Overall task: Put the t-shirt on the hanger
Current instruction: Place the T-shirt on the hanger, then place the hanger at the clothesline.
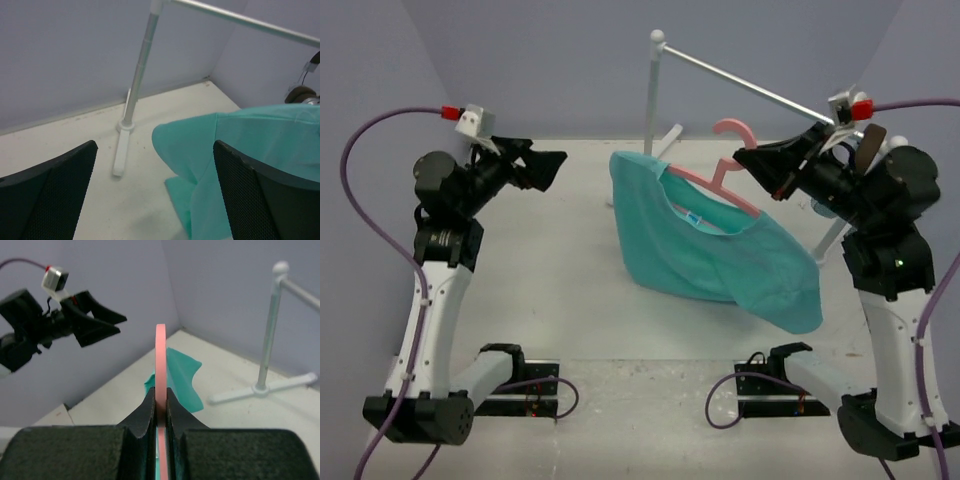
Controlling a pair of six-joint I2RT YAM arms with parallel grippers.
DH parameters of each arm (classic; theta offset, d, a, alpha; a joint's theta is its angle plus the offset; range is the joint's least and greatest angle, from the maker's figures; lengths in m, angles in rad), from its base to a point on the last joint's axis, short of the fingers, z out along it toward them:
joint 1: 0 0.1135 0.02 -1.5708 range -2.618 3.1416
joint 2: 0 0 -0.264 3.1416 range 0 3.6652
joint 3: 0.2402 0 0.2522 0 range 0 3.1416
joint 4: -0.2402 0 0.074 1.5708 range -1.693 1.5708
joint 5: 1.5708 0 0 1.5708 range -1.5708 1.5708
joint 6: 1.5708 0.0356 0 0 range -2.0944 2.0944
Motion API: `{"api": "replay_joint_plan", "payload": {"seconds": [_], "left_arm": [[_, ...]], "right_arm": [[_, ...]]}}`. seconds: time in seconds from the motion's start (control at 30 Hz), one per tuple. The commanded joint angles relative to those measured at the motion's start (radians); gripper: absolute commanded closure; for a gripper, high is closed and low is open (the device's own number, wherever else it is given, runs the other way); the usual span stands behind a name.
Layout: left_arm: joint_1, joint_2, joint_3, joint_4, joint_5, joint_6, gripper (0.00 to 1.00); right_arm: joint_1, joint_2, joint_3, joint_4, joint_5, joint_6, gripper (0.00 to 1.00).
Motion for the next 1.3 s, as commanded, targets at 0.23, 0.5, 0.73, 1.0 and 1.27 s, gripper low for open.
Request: {"api": "replay_joint_plan", "payload": {"seconds": [0.23,0.5,0.73,1.0,1.27], "left_arm": [[0.007,-0.254,0.020,-0.143,-0.301,-0.037,0.00],[0.007,-0.363,-0.249,-0.130,-0.134,-0.048,0.00],[0.004,-0.373,-0.512,-0.046,-0.141,-0.042,0.00],[0.004,-0.335,-0.580,-0.035,-0.081,0.001,0.00],[0.004,-0.379,-0.610,-0.035,-0.072,-0.001,0.00]], "right_arm": [[0.256,0.257,0.587,-0.350,0.731,0.032,1.00],[0.351,0.288,0.514,-0.445,1.198,-0.005,1.00],[0.316,0.350,0.487,-0.466,1.259,0.012,1.00],[0.310,0.457,0.587,-0.394,1.385,-0.063,1.00],[0.309,0.478,0.600,-0.194,1.507,-0.191,1.00]]}}
